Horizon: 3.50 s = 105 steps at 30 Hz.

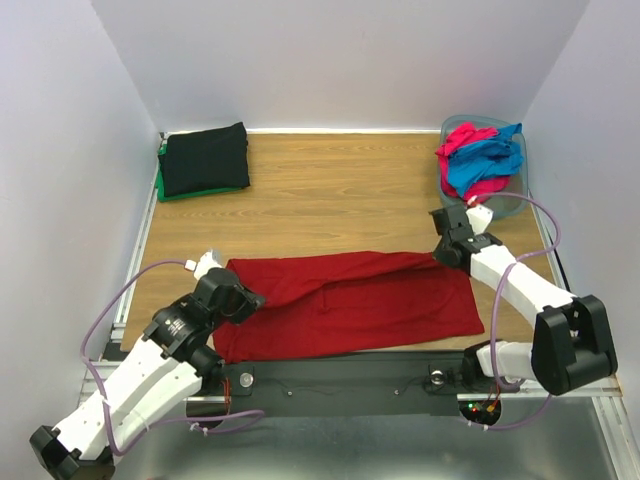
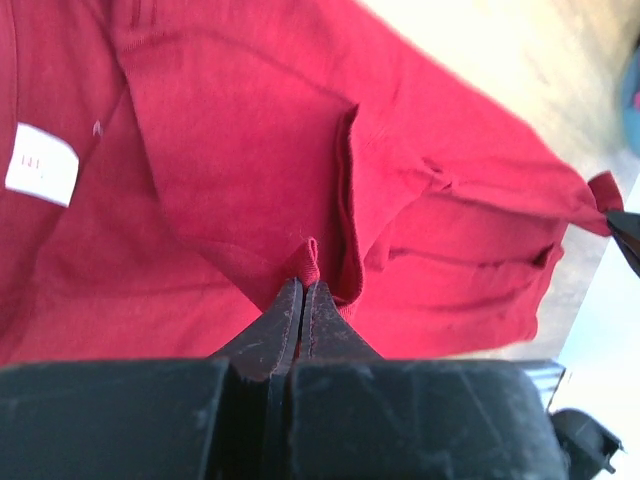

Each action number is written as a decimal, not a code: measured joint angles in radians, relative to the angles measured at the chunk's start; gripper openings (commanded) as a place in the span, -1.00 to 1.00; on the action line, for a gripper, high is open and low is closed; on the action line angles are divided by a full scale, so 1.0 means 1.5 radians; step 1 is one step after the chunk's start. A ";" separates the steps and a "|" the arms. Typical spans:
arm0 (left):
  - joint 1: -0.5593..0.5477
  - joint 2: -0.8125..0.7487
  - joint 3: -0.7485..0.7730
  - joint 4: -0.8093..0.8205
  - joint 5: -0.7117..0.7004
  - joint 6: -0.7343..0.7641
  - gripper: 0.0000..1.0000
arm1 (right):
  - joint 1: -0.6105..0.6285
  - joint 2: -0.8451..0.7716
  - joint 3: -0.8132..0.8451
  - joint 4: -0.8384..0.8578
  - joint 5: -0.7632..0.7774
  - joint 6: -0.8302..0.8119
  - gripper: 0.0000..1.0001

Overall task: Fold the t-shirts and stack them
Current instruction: Fold the tshirt

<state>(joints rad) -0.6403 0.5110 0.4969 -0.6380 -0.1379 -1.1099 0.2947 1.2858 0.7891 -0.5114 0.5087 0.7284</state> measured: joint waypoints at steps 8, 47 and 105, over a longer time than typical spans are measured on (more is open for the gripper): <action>-0.004 -0.046 -0.004 -0.042 0.061 -0.012 0.97 | 0.000 -0.061 -0.101 -0.035 0.007 0.055 0.99; -0.212 0.355 0.022 0.242 0.080 0.040 0.97 | 0.001 0.007 -0.091 0.052 -0.147 0.008 1.00; -0.341 0.673 0.249 0.272 -0.012 0.142 0.97 | 0.001 -0.099 -0.103 0.050 -0.138 -0.013 1.00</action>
<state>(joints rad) -1.1515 1.5211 0.8707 -0.2306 -0.1555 -0.8974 0.2962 1.1378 0.6346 -0.4358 0.3023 0.7094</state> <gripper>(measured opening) 0.985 0.998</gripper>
